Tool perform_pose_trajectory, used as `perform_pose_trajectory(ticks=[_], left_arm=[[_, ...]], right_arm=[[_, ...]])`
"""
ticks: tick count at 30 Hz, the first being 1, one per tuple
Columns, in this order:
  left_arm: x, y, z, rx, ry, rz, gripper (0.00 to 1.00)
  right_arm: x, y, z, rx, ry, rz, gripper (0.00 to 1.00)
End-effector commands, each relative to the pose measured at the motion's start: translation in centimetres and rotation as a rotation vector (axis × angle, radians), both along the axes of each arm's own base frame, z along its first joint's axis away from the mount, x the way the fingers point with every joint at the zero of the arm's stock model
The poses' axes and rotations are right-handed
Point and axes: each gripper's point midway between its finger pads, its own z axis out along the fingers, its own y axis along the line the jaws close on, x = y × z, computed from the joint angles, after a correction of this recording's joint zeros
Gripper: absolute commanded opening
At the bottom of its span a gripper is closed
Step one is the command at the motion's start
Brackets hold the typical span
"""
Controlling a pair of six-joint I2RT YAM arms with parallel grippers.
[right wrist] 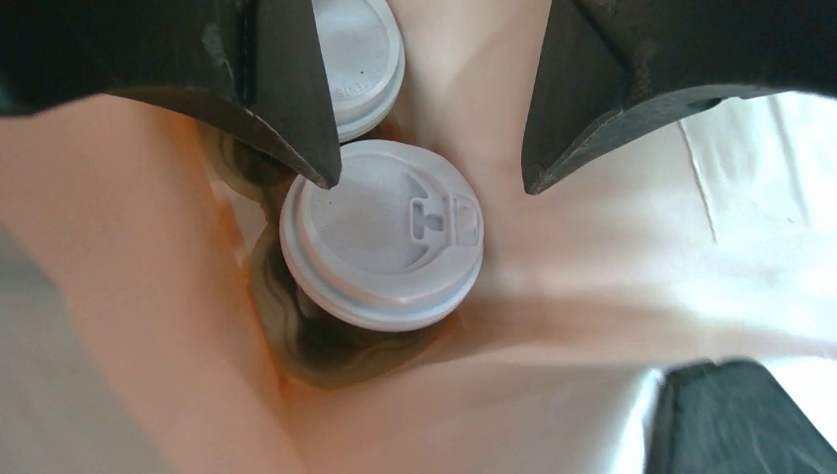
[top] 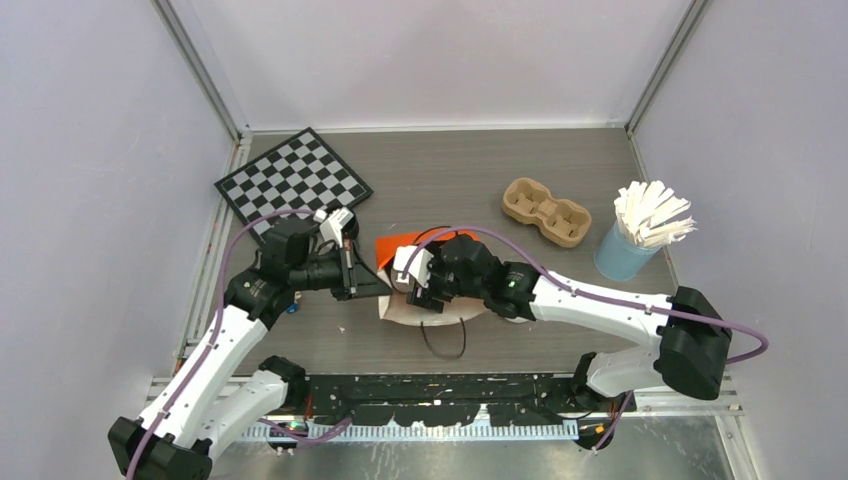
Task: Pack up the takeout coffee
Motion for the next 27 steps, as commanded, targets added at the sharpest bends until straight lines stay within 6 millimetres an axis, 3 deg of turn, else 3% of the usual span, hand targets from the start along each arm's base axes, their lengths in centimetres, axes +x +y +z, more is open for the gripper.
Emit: perform_pose_trajectory(ticks=[1, 3, 8, 10, 27], left_arm=[[-0.8, -0.3, 1.4, -0.016, -0.023, -0.068, 0.0], [-0.6, -0.4, 1.7, -0.021, -0.021, -0.065, 0.0], [-0.1, -0.7, 2.0, -0.046, -0.012, -0.04, 0.0], [0.1, -0.8, 2.0, -0.061, -0.003, -0.029, 0.0], [0.5, -0.9, 1.6, -0.069, 0.025, 0.007, 0.0]], right_arm=[[0.8, 0.8, 0.6, 0.04, -0.093, 0.037, 0.72], [1.5, 1.0, 0.9, 0.049, -0.127, 0.024, 0.71], [2.3, 1.4, 1.1, 0.052, -0.161, 0.012, 0.44], [2.1, 1.7, 0.9, 0.053, -0.151, 0.027, 0.39], [3.8, 4.5, 0.8, 0.15, -0.137, -0.049, 0.27]])
